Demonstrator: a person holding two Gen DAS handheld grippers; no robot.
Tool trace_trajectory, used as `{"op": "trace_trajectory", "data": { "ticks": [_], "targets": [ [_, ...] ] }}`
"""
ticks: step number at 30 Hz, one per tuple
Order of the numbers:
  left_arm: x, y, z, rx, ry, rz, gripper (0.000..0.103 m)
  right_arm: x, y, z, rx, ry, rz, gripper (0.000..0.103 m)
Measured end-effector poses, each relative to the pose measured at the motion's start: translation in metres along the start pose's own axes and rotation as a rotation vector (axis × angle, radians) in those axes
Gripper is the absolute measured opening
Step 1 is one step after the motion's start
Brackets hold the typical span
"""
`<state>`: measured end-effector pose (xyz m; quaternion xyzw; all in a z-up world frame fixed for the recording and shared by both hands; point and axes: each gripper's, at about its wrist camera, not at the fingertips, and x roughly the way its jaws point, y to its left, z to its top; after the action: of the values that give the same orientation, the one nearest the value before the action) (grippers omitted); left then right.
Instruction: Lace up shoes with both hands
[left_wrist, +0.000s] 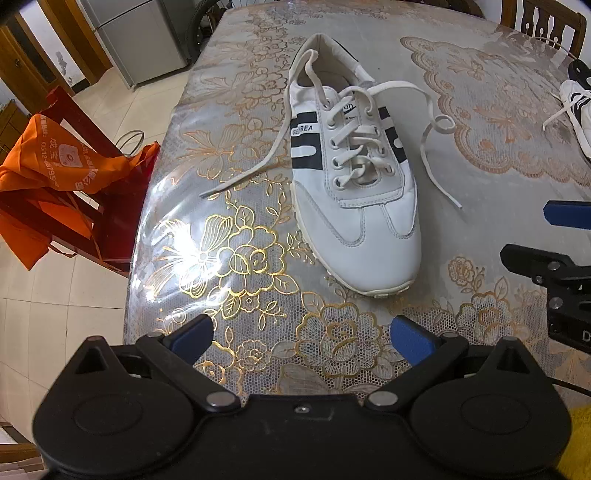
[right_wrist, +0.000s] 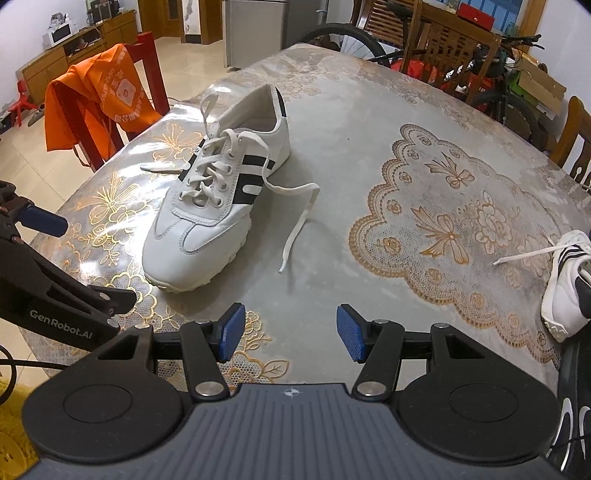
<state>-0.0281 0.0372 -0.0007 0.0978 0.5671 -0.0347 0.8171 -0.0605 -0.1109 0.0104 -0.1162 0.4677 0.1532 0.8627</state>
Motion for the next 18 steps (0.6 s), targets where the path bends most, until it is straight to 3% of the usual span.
{"op": "trace_trajectory", "data": {
  "ticks": [18],
  "targets": [
    [0.0006, -0.0005, -0.0006, 0.000, 0.008, -0.002, 0.102, 0.0023, -0.0004, -0.0002, 0.008, 0.010, -0.010, 0.058]
  ]
}}
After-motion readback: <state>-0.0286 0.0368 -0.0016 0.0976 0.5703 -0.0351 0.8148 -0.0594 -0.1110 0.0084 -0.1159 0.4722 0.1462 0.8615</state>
